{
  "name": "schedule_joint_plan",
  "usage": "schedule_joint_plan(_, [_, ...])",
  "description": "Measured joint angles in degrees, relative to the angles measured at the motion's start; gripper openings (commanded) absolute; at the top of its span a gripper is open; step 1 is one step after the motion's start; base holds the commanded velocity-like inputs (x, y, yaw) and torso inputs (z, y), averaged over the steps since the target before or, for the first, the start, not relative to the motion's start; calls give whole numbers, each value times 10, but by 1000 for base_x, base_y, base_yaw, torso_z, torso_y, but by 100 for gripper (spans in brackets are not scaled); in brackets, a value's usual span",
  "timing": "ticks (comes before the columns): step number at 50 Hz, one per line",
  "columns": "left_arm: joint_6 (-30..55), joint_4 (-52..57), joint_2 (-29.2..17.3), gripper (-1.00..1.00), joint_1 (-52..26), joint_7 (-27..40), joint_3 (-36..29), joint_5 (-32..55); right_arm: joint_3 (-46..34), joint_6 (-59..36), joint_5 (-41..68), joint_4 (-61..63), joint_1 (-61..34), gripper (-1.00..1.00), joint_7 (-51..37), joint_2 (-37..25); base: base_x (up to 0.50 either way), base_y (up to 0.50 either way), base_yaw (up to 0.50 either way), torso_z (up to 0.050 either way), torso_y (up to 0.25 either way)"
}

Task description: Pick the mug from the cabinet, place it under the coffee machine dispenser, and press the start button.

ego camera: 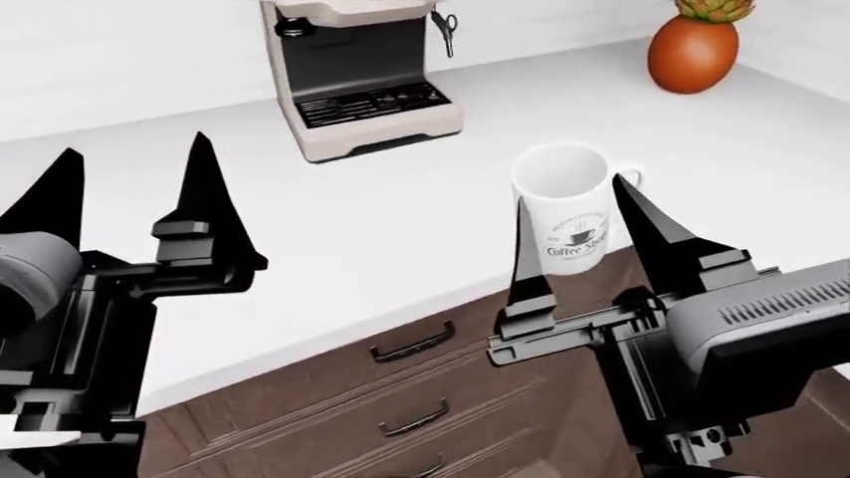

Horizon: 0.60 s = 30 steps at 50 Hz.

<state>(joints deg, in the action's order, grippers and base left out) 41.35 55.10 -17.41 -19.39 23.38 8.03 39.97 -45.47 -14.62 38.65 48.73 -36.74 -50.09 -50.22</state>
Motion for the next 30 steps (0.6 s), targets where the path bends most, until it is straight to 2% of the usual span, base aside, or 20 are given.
schedule_joint_plan(30, [-8, 4, -16, 100, 1, 14, -10, 8, -3, -3, -2, -2, -2, -100, 3, 4, 0, 0, 500, 0, 0])
